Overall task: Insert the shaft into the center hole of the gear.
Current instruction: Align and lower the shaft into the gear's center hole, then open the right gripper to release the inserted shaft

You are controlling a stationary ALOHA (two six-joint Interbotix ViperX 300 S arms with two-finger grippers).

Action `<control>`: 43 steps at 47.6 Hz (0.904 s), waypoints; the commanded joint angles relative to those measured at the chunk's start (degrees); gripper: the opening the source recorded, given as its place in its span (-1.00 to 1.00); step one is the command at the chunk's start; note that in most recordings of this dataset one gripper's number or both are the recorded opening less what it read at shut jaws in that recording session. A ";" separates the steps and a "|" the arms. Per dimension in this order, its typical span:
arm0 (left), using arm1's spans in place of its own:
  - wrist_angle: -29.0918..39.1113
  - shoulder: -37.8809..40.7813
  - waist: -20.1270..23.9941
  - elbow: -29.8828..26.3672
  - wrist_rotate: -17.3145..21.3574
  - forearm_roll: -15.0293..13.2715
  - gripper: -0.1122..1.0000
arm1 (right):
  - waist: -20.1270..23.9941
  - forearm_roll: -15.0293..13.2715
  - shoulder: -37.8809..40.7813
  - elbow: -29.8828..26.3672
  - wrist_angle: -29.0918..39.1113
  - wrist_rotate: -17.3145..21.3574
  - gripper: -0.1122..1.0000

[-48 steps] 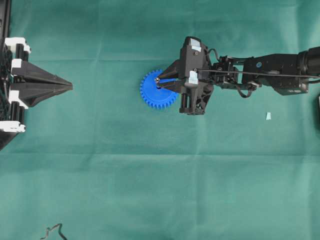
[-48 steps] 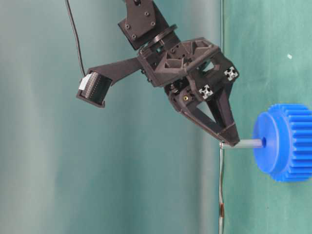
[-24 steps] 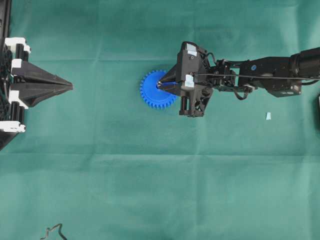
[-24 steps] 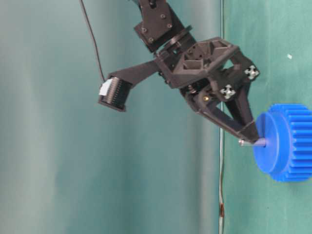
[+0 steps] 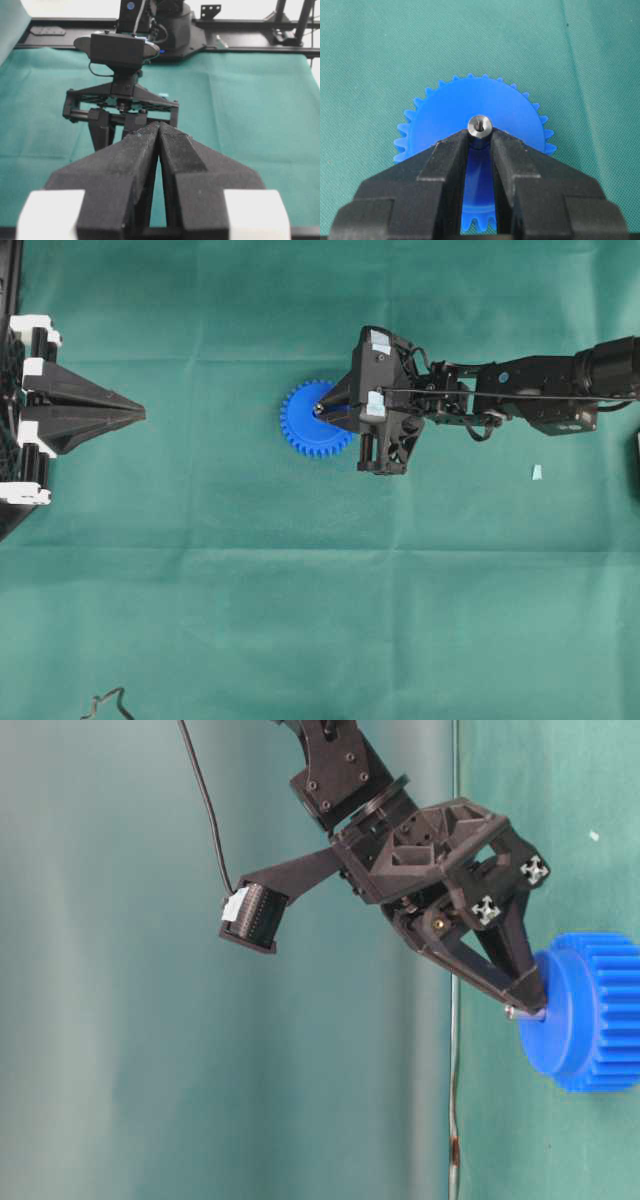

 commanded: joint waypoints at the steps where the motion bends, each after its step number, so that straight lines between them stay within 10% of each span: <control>1: -0.18 0.53 0.18 -1.14 0.00 0.18 -0.80 | -0.18 0.18 -0.88 -1.23 -0.09 0.09 -0.50; 11: -0.18 0.53 0.09 -1.14 0.00 0.18 -0.80 | -0.18 0.18 -0.88 -1.32 0.53 0.09 -0.42; 24: -0.18 0.44 0.09 -1.14 0.00 0.18 -0.80 | -0.18 0.18 -0.88 -1.23 0.26 0.18 0.91; 43: -0.18 0.44 0.09 -1.23 0.00 0.18 -0.80 | -0.18 -0.09 -5.10 -1.32 0.97 -0.26 0.78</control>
